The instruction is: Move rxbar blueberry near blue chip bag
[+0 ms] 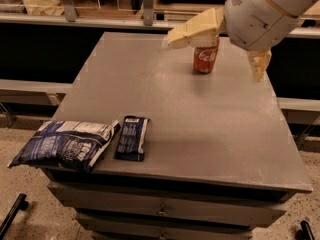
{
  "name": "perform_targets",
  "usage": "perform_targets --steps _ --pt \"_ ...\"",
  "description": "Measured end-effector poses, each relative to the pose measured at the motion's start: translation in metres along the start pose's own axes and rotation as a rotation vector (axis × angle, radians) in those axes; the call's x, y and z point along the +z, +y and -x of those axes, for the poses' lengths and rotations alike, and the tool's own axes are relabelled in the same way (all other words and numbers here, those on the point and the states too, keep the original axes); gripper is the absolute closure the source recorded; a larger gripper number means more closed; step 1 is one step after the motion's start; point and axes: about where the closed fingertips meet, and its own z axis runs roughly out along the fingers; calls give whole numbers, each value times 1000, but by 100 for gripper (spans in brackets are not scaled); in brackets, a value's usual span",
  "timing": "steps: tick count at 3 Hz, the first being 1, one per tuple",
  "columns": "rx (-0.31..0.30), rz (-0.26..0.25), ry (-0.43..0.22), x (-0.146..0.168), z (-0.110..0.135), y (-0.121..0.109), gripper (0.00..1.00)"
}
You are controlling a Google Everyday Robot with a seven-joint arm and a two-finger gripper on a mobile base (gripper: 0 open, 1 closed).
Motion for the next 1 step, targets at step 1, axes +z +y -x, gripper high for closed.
perform_targets --steps 1 --pt "4 11 0 0 1 2 0"
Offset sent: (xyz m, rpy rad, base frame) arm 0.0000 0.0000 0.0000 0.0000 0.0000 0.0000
